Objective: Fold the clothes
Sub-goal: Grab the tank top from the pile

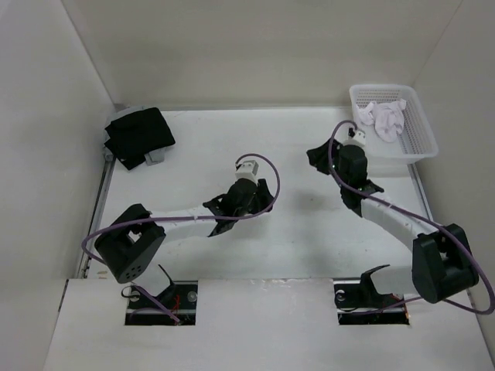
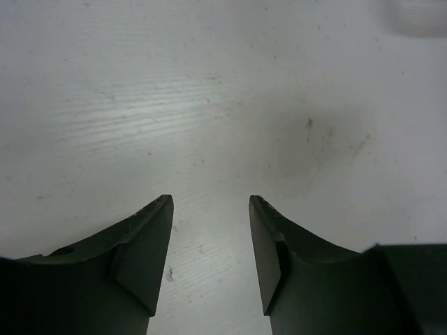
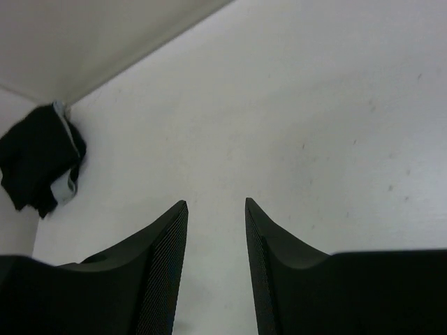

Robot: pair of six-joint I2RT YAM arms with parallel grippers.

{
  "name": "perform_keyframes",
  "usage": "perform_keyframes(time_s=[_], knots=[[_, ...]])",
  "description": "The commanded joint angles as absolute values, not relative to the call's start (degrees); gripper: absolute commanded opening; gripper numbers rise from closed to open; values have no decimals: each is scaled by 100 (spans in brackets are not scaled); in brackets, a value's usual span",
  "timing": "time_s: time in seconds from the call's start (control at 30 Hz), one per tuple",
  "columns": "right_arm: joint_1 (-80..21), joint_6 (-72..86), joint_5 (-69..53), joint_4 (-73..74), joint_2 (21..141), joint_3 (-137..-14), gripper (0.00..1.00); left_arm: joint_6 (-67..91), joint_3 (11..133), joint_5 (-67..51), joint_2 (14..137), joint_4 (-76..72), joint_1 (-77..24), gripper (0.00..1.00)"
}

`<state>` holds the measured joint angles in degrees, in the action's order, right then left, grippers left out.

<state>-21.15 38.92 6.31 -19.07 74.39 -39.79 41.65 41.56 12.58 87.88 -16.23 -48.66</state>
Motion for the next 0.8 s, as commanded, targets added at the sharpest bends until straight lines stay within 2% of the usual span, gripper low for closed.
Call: perform_keyframes(time_s=[0.0,0.2,0.37,0.5,0.67,0.77], knots=[[-1571,3710,966,-1539,7759,-5069,42,3894,4105,968,8622,-2108,-4996,47],[-525,3490,1387,-1196,8936,-6580,2,3630,3500,729,8385,-2968,-5137,47],[91,3033,1924,-354,10298,-8232,0,3542,3086,729,8025,-3532,-5041,47],[531,2646,2179,271,11528,-9665,9,3594,2909,633,7937,-3718,-4742,48],[909,2286,2127,720,12891,-11185,33,3718,2778,545,7875,-3797,-4426,49],[1085,2206,2118,1150,13629,-12134,44,3744,2725,545,7989,-3954,-4364,49]])
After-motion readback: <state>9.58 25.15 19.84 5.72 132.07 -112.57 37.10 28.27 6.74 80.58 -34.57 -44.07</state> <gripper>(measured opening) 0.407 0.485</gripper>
